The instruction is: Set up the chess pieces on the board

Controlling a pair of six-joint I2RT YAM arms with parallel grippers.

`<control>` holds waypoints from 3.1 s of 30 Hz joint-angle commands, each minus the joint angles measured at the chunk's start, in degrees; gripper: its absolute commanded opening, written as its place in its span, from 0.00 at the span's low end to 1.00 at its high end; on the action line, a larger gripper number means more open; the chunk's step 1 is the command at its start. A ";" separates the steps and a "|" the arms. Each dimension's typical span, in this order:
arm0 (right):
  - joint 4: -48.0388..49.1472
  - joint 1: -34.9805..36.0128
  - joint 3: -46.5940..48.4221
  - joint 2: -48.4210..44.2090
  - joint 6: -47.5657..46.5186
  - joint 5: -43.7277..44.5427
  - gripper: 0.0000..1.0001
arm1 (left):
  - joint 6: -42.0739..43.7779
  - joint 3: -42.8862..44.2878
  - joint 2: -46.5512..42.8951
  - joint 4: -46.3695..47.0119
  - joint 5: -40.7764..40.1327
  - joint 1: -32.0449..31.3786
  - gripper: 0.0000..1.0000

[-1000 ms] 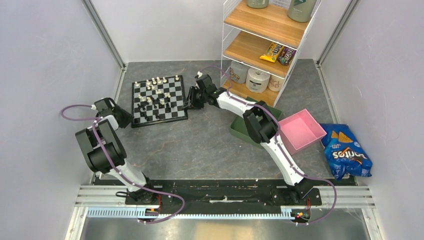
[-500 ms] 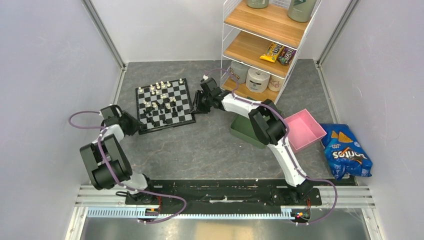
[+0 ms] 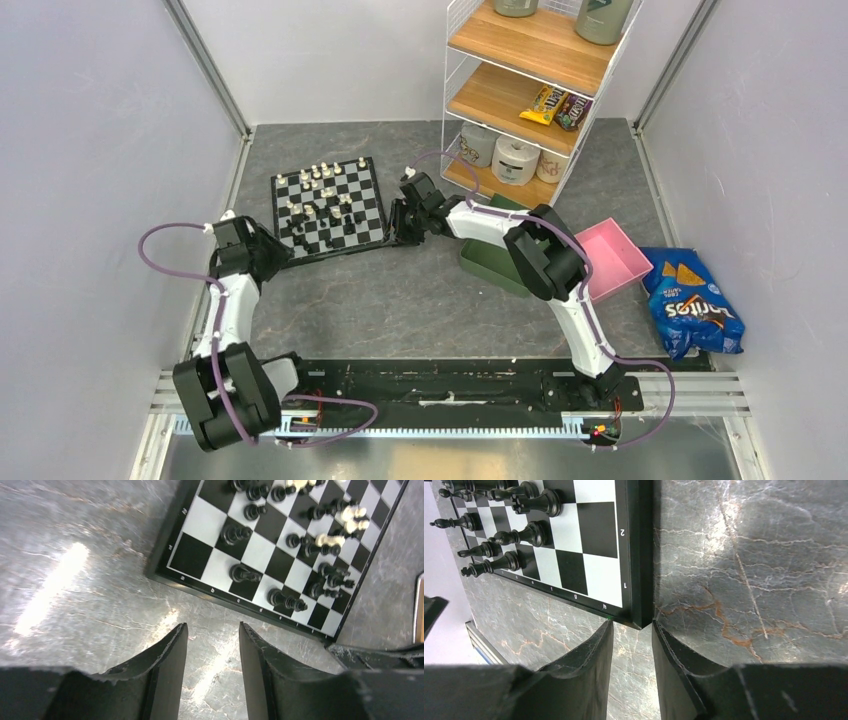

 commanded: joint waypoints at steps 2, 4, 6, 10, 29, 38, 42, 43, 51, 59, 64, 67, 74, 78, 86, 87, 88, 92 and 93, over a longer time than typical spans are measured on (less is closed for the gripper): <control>1.07 -0.22 1.25 -2.35 -1.16 1.24 0.42 | -1.27 1.77 -2.69 -2.75 -8.78 0.33 0.58; 0.52 -0.22 3.26 -1.47 -1.51 0.99 0.43 | -0.88 3.67 0.02 -1.82 -8.78 0.85 0.60; -0.63 -0.44 5.94 -0.25 -1.78 1.11 0.44 | 0.08 6.24 4.55 -0.48 -8.76 0.94 0.61; -2.25 -1.57 11.32 3.49 -1.39 0.22 0.45 | 2.48 11.65 12.67 0.53 -10.91 1.66 0.61; -6.32 -3.83 22.66 13.61 0.50 -2.99 0.47 | 2.48 14.33 31.75 9.63 5.36 5.69 0.59; -3.75 -2.26 15.85 9.80 0.28 -3.72 0.41 | 1.53 5.28 26.70 12.35 9.79 5.52 0.49; -2.05 -1.61 10.73 6.16 0.23 -2.30 0.40 | 0.77 1.91 22.73 12.46 10.40 5.19 0.48; -1.29 -1.41 9.18 5.19 0.30 -1.94 0.40 | 0.59 1.08 21.98 12.45 10.35 5.05 0.48; 2.43 -0.10 -3.37 -2.60 0.31 -0.13 0.40 | -1.53 -5.49 11.90 10.27 9.29 3.01 0.46; 4.35 1.03 -16.04 -11.04 0.66 3.16 0.40 | -3.73 -10.08 -0.06 4.19 6.34 -0.92 0.46; 4.98 1.36 -24.06 -17.39 1.34 5.71 0.40 | -5.87 -12.89 -8.00 0.62 4.30 -4.98 0.45; 5.43 1.53 -28.69 -21.28 1.80 6.65 0.40 | -9.08 -15.08 -11.54 -0.61 2.31 -9.55 0.45; 4.19 2.90 -35.98 -27.13 2.61 9.60 0.40 | -14.49 -19.24 -19.78 -3.74 -0.43 -14.65 0.44; 2.26 3.54 -37.35 -29.34 2.27 11.14 0.41 | -16.58 -20.61 -23.78 -5.84 -1.93 -16.77 0.44; -6.90 3.56 -29.97 -33.63 -2.83 16.52 0.49 | -17.76 -14.47 -27.82 -11.60 -7.53 -17.86 0.91; -8.82 3.56 -28.38 -33.78 -3.83 17.31 0.50 | -17.33 -12.97 -27.88 -12.60 -8.41 -17.86 0.91; -9.65 3.56 -26.84 -33.95 -5.00 17.45 0.51 | -16.95 -11.21 -28.00 -13.91 -9.49 -17.85 0.92; -11.94 3.56 -22.03 -34.47 -8.88 17.16 0.52 | -15.56 -3.77 -28.86 -18.39 -12.28 -17.85 0.93; -12.48 3.56 -20.47 -34.14 -9.90 17.04 0.52 | -15.26 -1.42 -28.79 -18.85 -12.08 -17.86 0.94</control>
